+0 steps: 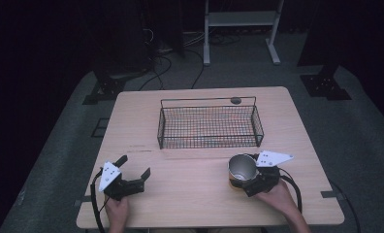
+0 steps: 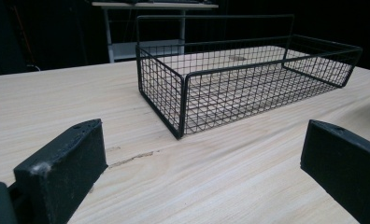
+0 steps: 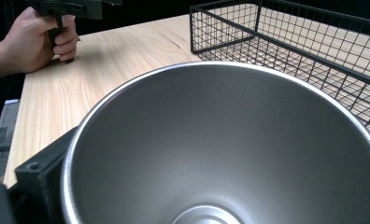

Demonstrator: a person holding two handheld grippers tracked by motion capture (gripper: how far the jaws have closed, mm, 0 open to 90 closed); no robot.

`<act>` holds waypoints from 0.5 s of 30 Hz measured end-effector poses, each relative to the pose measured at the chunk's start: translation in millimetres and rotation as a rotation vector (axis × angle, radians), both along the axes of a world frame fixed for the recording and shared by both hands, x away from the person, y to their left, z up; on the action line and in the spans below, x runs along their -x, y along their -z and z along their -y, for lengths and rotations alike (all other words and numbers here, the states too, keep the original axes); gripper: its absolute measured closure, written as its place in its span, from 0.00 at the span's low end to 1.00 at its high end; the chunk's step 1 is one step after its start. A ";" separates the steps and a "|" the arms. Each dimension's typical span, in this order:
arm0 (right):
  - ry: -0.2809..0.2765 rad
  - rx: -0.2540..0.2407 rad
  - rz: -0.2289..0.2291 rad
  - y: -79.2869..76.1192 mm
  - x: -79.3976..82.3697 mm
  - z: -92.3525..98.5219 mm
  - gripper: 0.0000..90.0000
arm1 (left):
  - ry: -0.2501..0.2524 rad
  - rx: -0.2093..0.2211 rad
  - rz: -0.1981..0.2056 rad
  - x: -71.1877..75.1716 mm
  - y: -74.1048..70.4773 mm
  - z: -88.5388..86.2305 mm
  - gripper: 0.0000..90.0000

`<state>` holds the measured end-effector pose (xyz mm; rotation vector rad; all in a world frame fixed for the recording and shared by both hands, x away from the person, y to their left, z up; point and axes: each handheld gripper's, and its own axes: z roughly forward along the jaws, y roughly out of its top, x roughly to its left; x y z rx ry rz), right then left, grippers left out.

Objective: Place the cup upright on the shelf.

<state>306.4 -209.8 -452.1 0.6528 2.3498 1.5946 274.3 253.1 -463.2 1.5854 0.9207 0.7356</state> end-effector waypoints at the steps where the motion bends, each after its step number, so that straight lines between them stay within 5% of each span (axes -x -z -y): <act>1: 0.000 0.000 0.000 0.0 0.0 0.0 0.00 | 0.000 -0.001 0.000 0.0 0.0 0.0 0.00; 15: 0.003 0.006 0.011 -1.5 0.9 3.2 0.13 | 0.000 -0.002 0.000 0.2 -0.1 0.1 0.00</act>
